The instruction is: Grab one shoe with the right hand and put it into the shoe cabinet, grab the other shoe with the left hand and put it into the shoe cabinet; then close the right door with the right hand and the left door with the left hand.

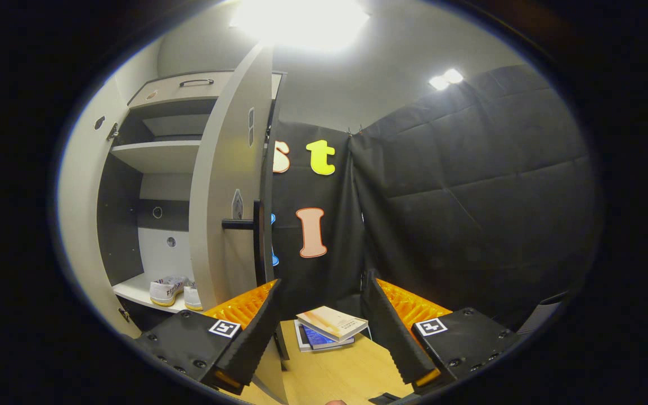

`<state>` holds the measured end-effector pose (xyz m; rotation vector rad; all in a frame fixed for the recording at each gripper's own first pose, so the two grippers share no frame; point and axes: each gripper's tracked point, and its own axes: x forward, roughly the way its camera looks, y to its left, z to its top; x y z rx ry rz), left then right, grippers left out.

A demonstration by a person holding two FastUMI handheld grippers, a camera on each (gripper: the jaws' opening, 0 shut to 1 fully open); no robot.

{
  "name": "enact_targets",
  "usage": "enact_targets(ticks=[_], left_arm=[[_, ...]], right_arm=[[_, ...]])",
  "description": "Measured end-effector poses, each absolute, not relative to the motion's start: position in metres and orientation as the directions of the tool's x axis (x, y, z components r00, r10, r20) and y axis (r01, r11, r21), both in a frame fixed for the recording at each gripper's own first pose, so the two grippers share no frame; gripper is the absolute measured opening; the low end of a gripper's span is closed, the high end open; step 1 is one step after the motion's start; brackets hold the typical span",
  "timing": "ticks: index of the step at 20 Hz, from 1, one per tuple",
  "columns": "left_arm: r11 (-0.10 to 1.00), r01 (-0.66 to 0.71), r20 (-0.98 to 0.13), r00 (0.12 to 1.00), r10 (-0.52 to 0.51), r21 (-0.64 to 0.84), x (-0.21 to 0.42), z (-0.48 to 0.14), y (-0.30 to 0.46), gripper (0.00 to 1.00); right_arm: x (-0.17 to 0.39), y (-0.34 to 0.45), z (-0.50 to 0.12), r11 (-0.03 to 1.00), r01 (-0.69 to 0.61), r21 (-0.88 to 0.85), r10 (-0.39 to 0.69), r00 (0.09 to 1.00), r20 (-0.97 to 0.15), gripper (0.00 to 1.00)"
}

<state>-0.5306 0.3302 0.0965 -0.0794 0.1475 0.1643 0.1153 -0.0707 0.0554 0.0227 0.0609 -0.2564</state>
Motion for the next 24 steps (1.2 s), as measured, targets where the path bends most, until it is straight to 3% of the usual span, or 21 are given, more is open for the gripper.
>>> enact_targets(ticks=[3, 4, 5, 8, 11, 12, 13, 15, 17, 18, 23, 24], left_arm=[[0.986, -0.148, -0.151, 0.979, 0.135, -0.076, -0.52, 0.091, 0.336, 0.96], [0.987, -0.142, -0.151, 0.98, 0.128, -0.08, -0.517, 0.09, 0.337, 1.0], [0.987, -0.136, -0.15, 0.981, 0.122, -0.084, -0.514, 0.089, 0.34, 0.96], [0.988, -0.126, -0.147, 0.983, 0.112, -0.089, -0.505, 0.085, 0.348, 1.0], [0.988, -0.122, -0.146, 0.983, 0.108, -0.094, -0.501, 0.083, 0.356, 0.96], [0.988, -0.124, -0.146, 0.983, 0.109, -0.094, -0.5, 0.082, 0.36, 1.0], [0.988, -0.127, -0.145, 0.983, 0.113, -0.093, -0.5, 0.082, 0.364, 0.96], [0.986, -0.138, -0.147, 0.981, 0.123, -0.092, -0.5, 0.079, 0.374, 1.0], [0.984, -0.151, -0.15, 0.979, 0.136, -0.095, -0.502, 0.078, 0.386, 0.96], [0.983, -0.158, -0.151, 0.978, 0.143, -0.096, -0.502, 0.076, 0.393, 0.96], [0.977, -0.188, -0.155, 0.973, 0.171, -0.101, -0.509, 0.072, 0.412, 0.96], [0.977, -0.189, -0.156, 0.973, 0.171, -0.103, -0.509, 0.071, 0.414, 1.0]], right_arm=[[0.114, -0.056, 0.055, 0.97, 0.242, 0.015, -0.24, 0.969, -0.059, 0.92], [0.113, -0.051, 0.056, 0.971, 0.24, 0.013, -0.238, 0.969, -0.057, 0.97], [0.114, -0.045, 0.056, 0.972, 0.235, 0.01, -0.234, 0.971, -0.057, 0.97], [0.115, -0.024, 0.058, 0.98, 0.199, 0.012, -0.199, 0.978, -0.056, 0.97], [0.122, 0.005, 0.056, 0.989, 0.148, 0.027, -0.146, 0.988, -0.057, 0.97], [0.125, 0.016, 0.056, 0.991, 0.126, 0.032, -0.124, 0.991, -0.058, 0.97], [0.128, 0.027, 0.054, 0.994, 0.107, 0.035, -0.105, 0.993, -0.06, 0.97], [0.134, 0.048, 0.052, 0.997, 0.075, 0.031, -0.072, 0.995, -0.065, 0.97], [0.141, 0.065, 0.05, 0.999, 0.049, 0.023, -0.047, 0.997, -0.068, 0.97], [0.144, 0.071, 0.05, 0.999, 0.043, 0.018, -0.042, 0.997, -0.068, 0.93], [0.155, 0.086, 0.049, 0.999, 0.031, 0.013, -0.03, 0.997, -0.069, 0.97], [0.155, 0.086, 0.048, 0.999, 0.033, 0.014, -0.032, 0.997, -0.068, 0.97]])
